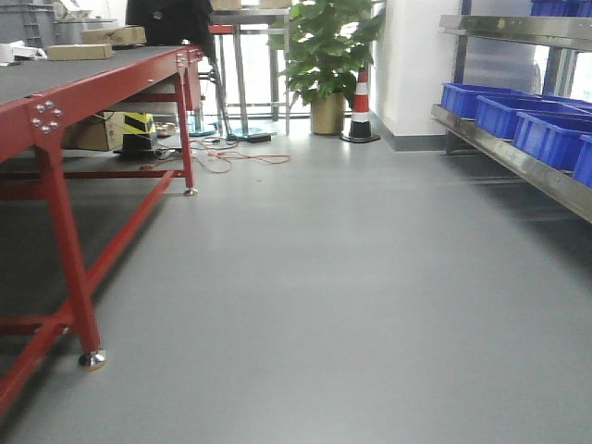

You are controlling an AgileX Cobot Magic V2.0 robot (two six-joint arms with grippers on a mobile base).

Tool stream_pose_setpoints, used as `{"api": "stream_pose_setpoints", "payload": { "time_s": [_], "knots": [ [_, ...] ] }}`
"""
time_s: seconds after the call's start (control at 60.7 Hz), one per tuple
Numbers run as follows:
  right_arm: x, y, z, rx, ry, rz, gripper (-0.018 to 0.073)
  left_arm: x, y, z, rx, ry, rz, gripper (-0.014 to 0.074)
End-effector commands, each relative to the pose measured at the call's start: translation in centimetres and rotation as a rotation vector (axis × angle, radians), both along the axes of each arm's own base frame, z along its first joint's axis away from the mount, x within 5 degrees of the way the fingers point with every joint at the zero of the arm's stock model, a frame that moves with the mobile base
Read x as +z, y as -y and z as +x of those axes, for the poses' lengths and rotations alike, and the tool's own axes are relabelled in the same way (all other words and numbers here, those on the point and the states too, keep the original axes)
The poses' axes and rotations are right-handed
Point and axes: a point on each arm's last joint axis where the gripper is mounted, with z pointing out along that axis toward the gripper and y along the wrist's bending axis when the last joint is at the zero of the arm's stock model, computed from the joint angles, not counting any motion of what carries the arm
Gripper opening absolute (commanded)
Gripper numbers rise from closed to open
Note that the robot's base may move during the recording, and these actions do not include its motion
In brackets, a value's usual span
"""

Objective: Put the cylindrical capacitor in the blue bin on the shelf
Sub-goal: 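Drive the base from the table to the shelf of blue bins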

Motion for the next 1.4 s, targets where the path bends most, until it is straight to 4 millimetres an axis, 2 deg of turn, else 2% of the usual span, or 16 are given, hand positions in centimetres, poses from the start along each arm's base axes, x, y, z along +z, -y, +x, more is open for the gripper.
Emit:
{"api": "stream_pose_setpoints", "payload": {
  "time_s": [0.0,1.384],
  "knots": [
    [0.42,0.02,-0.15,0.001,0.039,0.004,-0.0071,0.26,0.08,-0.06,-0.007,0.019,-0.007,-0.0111],
    [0.42,0.02,-0.15,0.001,0.039,0.004,-0.0071,0.29,0.08,-0.05,-0.007,0.023,-0.008,-0.0111]
  ]
}}
